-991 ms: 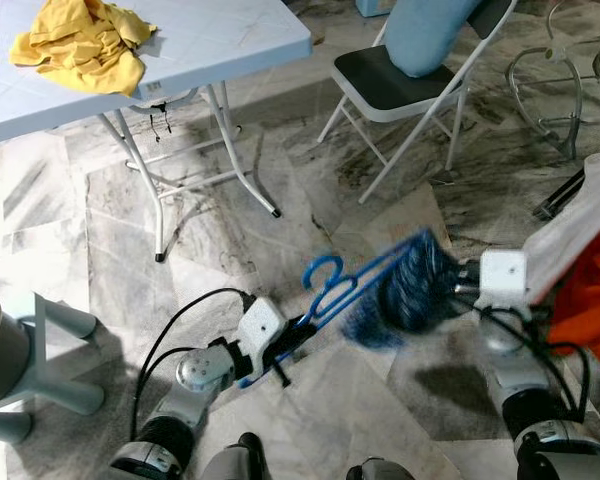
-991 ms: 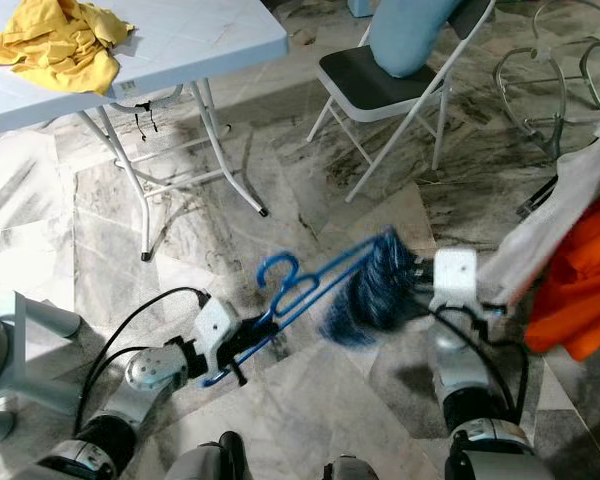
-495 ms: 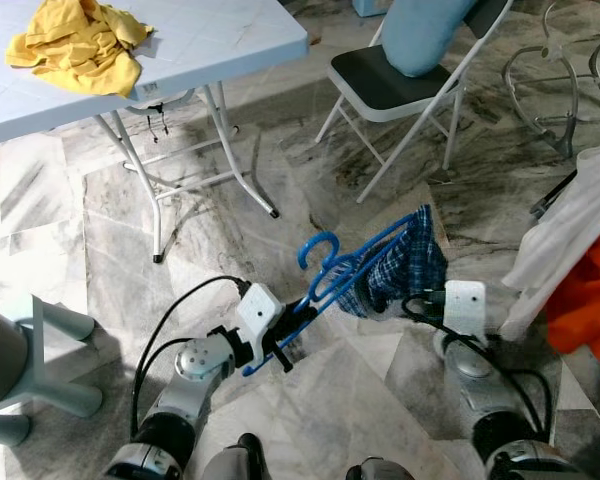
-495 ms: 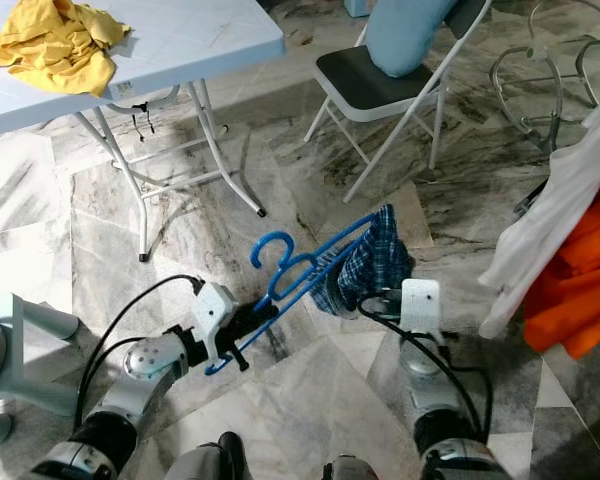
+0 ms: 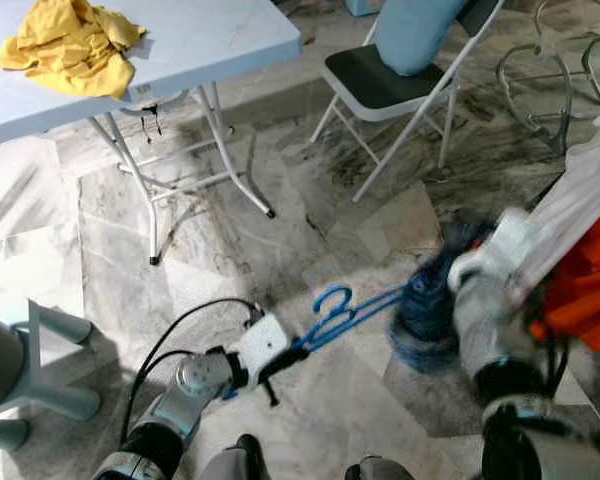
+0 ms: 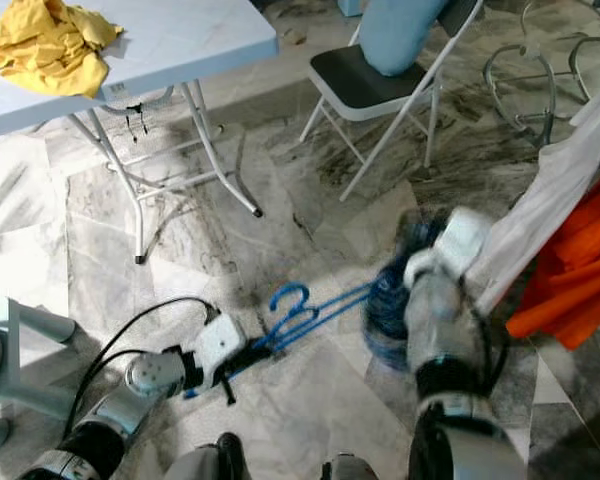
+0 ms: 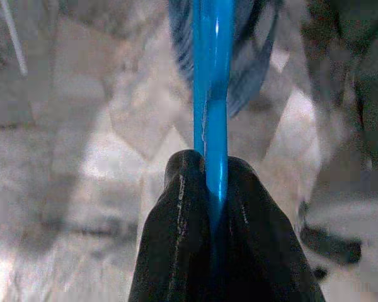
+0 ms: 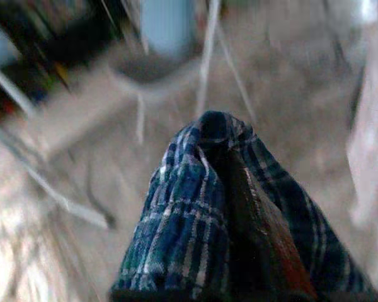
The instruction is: Hang hanger
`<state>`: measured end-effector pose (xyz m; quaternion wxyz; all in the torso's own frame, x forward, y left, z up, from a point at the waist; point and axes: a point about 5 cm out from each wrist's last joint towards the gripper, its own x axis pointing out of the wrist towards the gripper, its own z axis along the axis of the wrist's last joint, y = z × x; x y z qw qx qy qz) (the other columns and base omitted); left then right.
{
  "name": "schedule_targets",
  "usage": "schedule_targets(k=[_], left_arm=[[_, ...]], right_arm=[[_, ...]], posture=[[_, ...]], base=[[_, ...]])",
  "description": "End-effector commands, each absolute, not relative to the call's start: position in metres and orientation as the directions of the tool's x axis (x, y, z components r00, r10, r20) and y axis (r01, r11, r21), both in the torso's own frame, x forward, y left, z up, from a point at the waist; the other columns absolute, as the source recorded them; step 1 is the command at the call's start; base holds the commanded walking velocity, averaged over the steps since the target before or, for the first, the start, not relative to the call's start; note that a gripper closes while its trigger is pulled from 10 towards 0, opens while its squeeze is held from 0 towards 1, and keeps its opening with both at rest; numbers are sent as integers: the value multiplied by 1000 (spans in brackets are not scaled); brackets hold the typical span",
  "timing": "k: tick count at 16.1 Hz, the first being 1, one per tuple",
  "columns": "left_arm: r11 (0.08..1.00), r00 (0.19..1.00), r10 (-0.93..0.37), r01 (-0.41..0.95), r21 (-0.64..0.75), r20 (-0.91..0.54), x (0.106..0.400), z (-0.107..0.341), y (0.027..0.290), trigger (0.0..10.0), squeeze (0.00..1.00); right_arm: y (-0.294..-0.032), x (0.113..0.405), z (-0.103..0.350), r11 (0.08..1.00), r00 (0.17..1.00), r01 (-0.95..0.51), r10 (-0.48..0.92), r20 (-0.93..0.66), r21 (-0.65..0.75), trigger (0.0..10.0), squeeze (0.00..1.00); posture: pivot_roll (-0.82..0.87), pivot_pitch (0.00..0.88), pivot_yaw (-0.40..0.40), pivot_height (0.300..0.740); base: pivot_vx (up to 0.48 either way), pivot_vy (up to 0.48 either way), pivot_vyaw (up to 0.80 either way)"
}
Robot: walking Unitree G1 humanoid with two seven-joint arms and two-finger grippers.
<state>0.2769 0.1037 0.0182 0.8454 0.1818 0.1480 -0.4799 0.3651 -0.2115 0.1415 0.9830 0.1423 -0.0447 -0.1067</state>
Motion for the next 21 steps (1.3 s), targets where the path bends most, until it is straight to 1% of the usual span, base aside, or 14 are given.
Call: schedule_targets(k=[1, 5, 8, 9, 10, 12, 14, 15, 16, 17, 18, 19, 20, 21], left_arm=[[462, 478, -721, 871, 166, -502, 268, 4, 111, 0, 0], [466, 461, -656, 870, 160, -598, 260, -13, 112, 0, 0], [461, 451, -641, 873, 157, -621, 255, -20, 110, 0, 0], [468, 455, -626, 869, 162, -634, 255, -22, 110, 0, 0], [491, 479, -592, 852, 181, -649, 255, -25, 112, 0, 0], [571, 582, -487, 776, 267, -651, 262, -26, 117, 0, 0], [650, 645, -516, 723, 233, -563, 267, -19, 117, 0, 0], [653, 651, -520, 720, 234, -553, 267, -18, 117, 0, 0], [687, 699, -499, 679, 257, -512, 272, -13, 121, 0, 0], [766, 783, -445, 584, 268, -435, 281, -4, 126, 0, 0], [806, 817, -416, 535, 254, -399, 285, 1, 129, 0, 0], [875, 875, -361, 438, 207, -323, 295, 12, 133, 1686, 0], [918, 913, -310, 360, 164, -264, 302, 21, 137, 2824, 0], [946, 952, -235, 271, 176, -198, 308, 30, 141, 3216, 0]], right_arm=[[-214, 369, 170, 936, 958, 170, -230, 173, 308, 0, 0], [-218, 369, 226, 957, 901, 116, -213, 377, 264, 0, 0], [-217, 366, 226, 954, 896, 119, -223, 385, 277, 0, 0], [-216, 365, 225, 942, 899, 108, -229, 373, 318, 0, 0], [-211, 364, 227, 944, 903, 76, -202, 379, 322, 0, 0], [-198, 362, 231, 952, 911, -18, -110, 398, 306, 0, 0], [-208, 361, 210, 963, 938, 45, -131, 319, 265, 0, 0], [-210, 360, 208, 963, 941, 51, -136, 310, 265, 0, 0], [-215, 358, 192, 967, 956, 98, -157, 249, 235, 0, 0], [-223, 353, 165, 969, 971, 161, -189, 144, 189, 0, 0], [-225, 350, 157, 969, 974, 170, -193, 117, 182, 0, 0], [-224, 346, 144, 974, 979, 174, -186, 79, 147, 0, 0], [-222, 343, 135, 976, 982, 171, -180, 51, 137, 0, 0], [-219, 340, 126, 980, 986, 164, -168, 21, 111, 4980, 0]], posture=[[-92, 184, 35, 740], [-88, 180, 29, 740], [-86, 179, 28, 740], [-85, 179, 30, 740], [-90, 180, 33, 740], [-95, 181, 35, 740], [-95, 181, 35, 740], [-95, 181, 35, 740], [-102, 184, 37, 740], [-100, 184, 36, 740], [-99, 185, 36, 740], [-93, 184, 37, 740], [-87, 184, 38, 740], [-80, 183, 38, 740]], base=[[0, 0, 0], [0, 0, 0], [0, 0, 0], [0, 0, 0], [0, 0, 0], [0, 0, 0], [0, 0, 0], [0, 0, 0], [0, 0, 0], [0, 0, 0], [0, 0, 0], [0, 0, 0], [0, 0, 0], [0, 0, 0]])
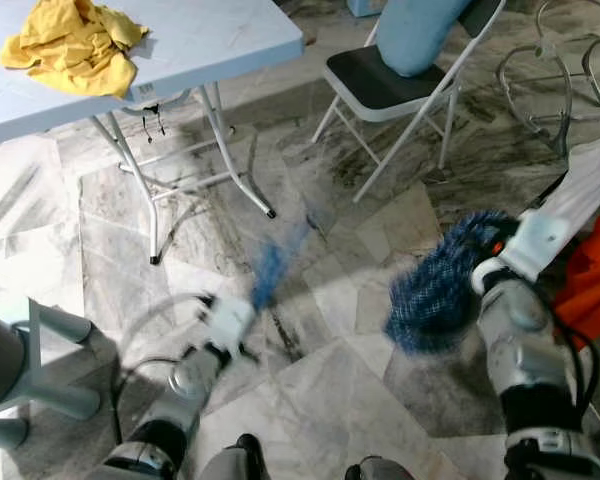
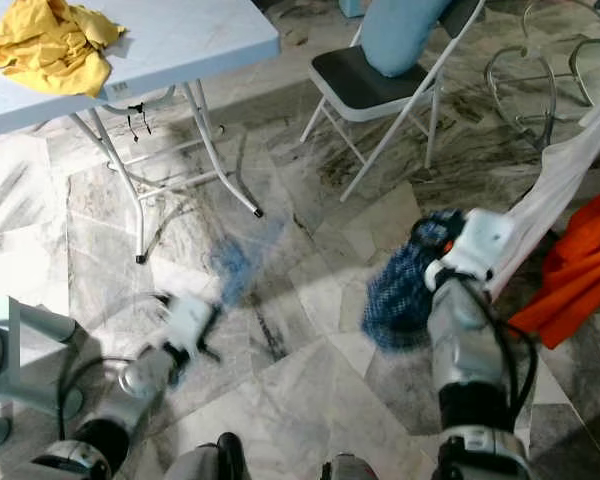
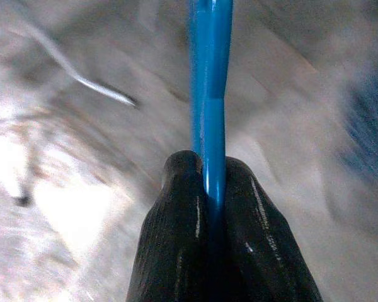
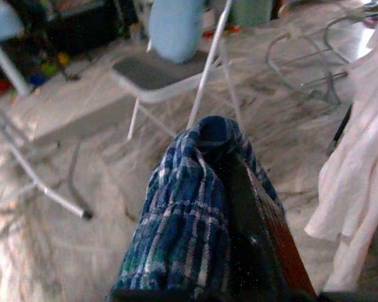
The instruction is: Hang hanger
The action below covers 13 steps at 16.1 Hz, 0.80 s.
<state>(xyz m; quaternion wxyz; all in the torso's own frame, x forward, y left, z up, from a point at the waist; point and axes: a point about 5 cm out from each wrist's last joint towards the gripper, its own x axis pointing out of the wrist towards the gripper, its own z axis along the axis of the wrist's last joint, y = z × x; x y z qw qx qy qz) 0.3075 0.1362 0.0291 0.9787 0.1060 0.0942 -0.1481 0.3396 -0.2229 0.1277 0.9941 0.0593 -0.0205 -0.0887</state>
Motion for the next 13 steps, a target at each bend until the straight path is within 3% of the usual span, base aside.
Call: schedule_targets(k=[1, 2, 8, 13], left_arm=[[960, 964, -214, 238, 148, -160, 309, 36, 141, 4706, 0], [976, 976, -185, 197, 91, -118, 309, 41, 142, 10000, 0], [998, 983, -49, 40, -50, -176, 293, 28, 166, 10000, 0], [990, 981, -129, 121, -68, -143, 293, 35, 158, 10000, 0]], right_arm=[[-216, 338, 121, 983, 987, 158, -159, 9, 92, 10000, 0], [-210, 334, 118, 986, 990, 141, -143, 19, 88, 10000, 0], [-177, 315, 103, 996, 999, -19, 17, 28, 90, 10000, 0], [-162, 313, 108, 993, 995, -82, 77, 60, 90, 10000, 0]], posture=[[-71, 179, 39, 740], [-62, 175, 42, 740], [-29, 179, 52, 740], [-32, 170, 62, 740]], base=[[0, 0, 0], [0, 0, 0], [0, 0, 0], [110, 0, 268]])
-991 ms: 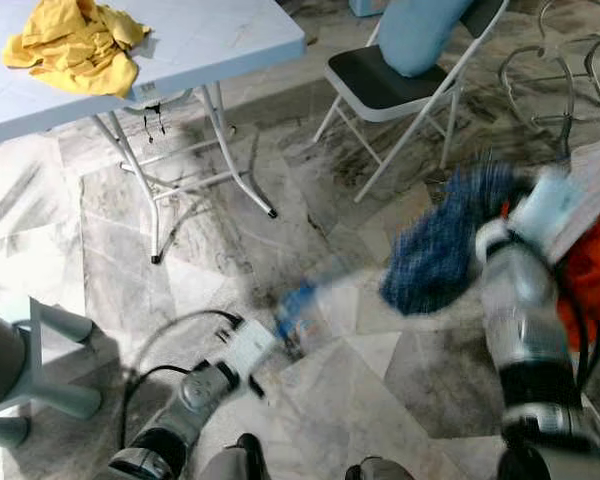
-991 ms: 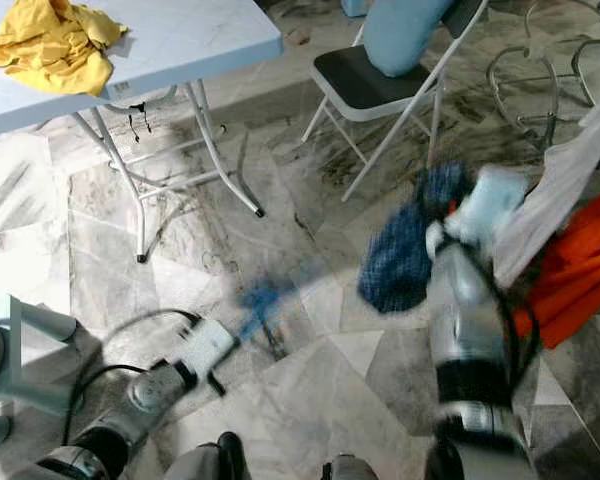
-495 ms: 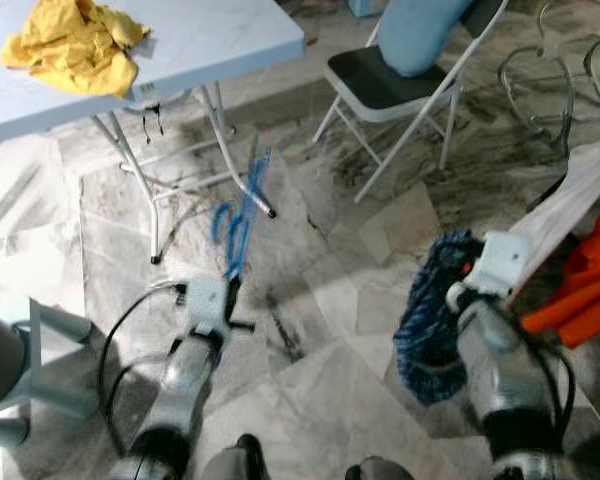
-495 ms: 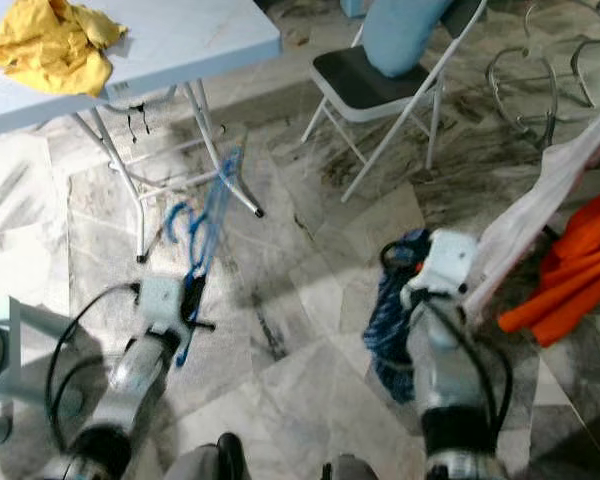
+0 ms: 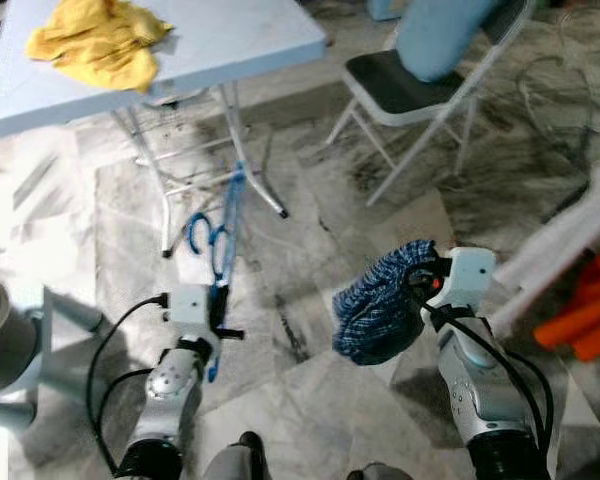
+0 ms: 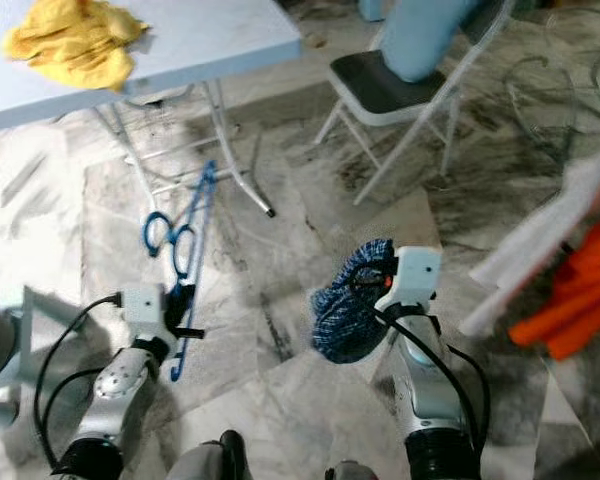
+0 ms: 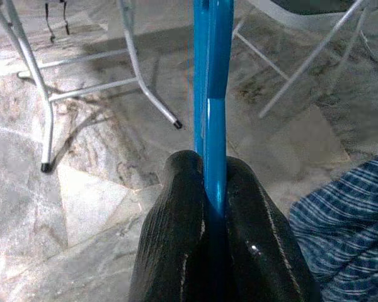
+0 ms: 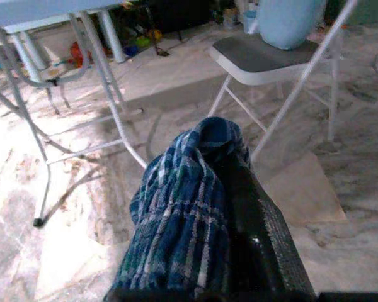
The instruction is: Hang hanger
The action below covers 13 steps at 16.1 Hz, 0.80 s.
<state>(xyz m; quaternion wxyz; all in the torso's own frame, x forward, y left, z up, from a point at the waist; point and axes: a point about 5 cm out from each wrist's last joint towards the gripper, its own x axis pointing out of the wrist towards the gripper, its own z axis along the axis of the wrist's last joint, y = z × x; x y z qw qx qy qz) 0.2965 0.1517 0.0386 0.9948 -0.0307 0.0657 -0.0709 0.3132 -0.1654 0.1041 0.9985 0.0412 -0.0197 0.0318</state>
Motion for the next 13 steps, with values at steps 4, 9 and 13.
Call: schedule_targets(k=[4, 9, 13], left_arm=[[988, 977, -149, 141, -65, -153, 294, 36, 158, 10000, 0], [986, 975, -162, 153, -67, -154, 294, 37, 157, 10000, 0], [985, 976, -171, 165, -57, -136, 296, 44, 157, 10000, 0]], right_arm=[[-161, 313, 111, 991, 993, -101, 95, 71, 88, 10000, 0], [-163, 318, 114, 991, 992, -107, 101, 77, 85, 10000, 0], [-166, 323, 120, 988, 988, -141, 136, 78, 61, 10000, 0]], posture=[[-38, 167, 61, 740], [-27, 166, 62, 740], [-18, 176, 64, 740]], base=[[377, 0, 419], [409, 0, 80], [406, 0, 0]])
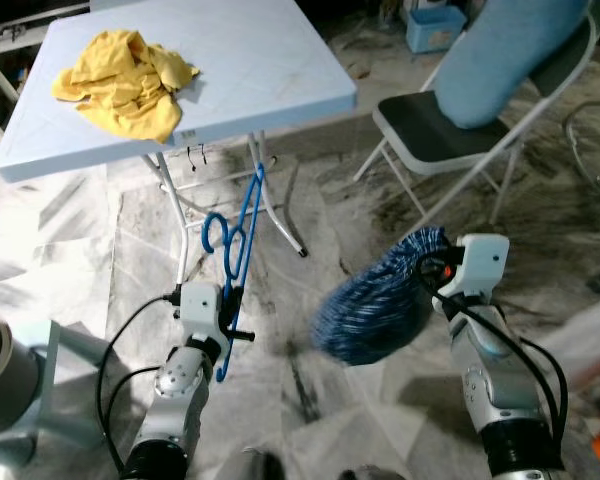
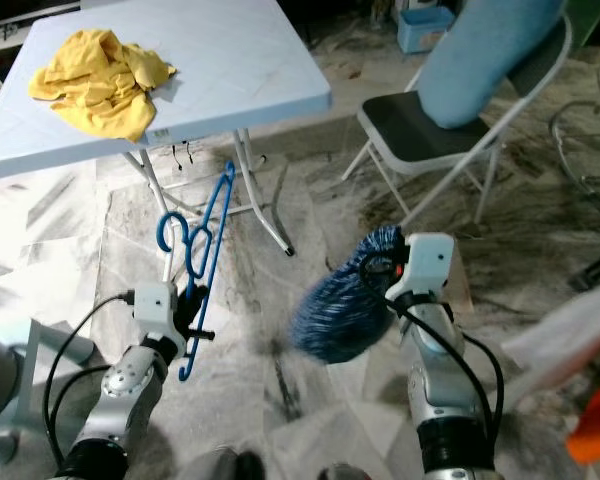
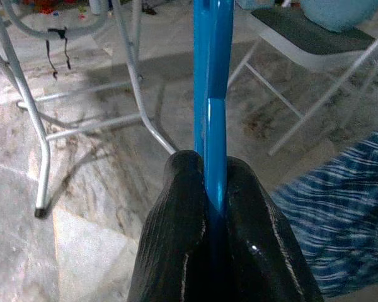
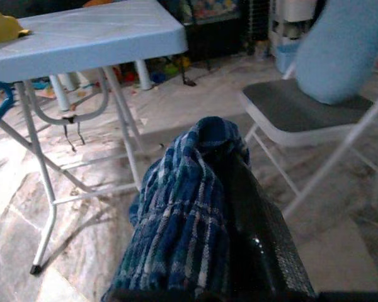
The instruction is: Hang hanger
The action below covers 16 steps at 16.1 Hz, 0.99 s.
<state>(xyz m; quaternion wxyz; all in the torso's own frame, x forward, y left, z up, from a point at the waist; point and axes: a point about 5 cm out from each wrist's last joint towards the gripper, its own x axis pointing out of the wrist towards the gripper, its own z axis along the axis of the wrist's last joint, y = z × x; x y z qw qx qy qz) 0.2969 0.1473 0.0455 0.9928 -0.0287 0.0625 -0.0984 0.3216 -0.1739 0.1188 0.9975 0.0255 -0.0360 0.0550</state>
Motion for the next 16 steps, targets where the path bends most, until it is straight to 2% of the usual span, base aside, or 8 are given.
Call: schedule_targets(k=[1, 3, 6, 7, 10, 12, 16], left_arm=[[984, 977, -174, 168, -56, -123, 295, 47, 157, 10000, 0], [984, 976, -173, 167, -54, -130, 292, 45, 160, 10000, 0], [985, 973, -170, 166, -41, -158, 288, 45, 169, 10000, 0], [988, 974, -154, 153, -22, -167, 287, 41, 169, 10000, 0], [997, 981, -44, 32, -67, -189, 282, 34, 171, 10000, 0], [998, 983, -39, 30, -57, -180, 281, 35, 172, 10000, 0], [999, 990, -33, 27, -44, -139, 290, 45, 173, 10000, 0]], right_arm=[[-171, 323, 118, 988, 988, -148, 145, 53, 44, 10000, 0], [-169, 320, 112, 985, 985, -170, 170, 18, 30, 10000, 0], [-148, 317, 116, 982, 981, -189, 189, 40, -18, 10000, 0], [-134, 316, 117, 960, 960, -275, 271, 69, 53, 10000, 0], [-113, 317, 112, 939, 947, -315, 302, 107, 139, 10000, 0], [-113, 316, 112, 944, 946, -314, 303, 114, 98, 10000, 0], [-128, 317, 99, 951, 962, -269, 256, 95, 156, 10000, 0]], posture=[[-12, 183, 68, 740], [-8, 179, 76, 740], [19, 131, 34, 740], [47, 107, 36, 740], [87, 65, 11, 740], [115, 43, -7, 740], [134, 28, 0, 740]], base=[[390, 0, 0], [388, 0, 0], [345, 0, 0], [0, 0, 0], [0, 0, 0], [0, 0, 0], [0, 0, 0]])
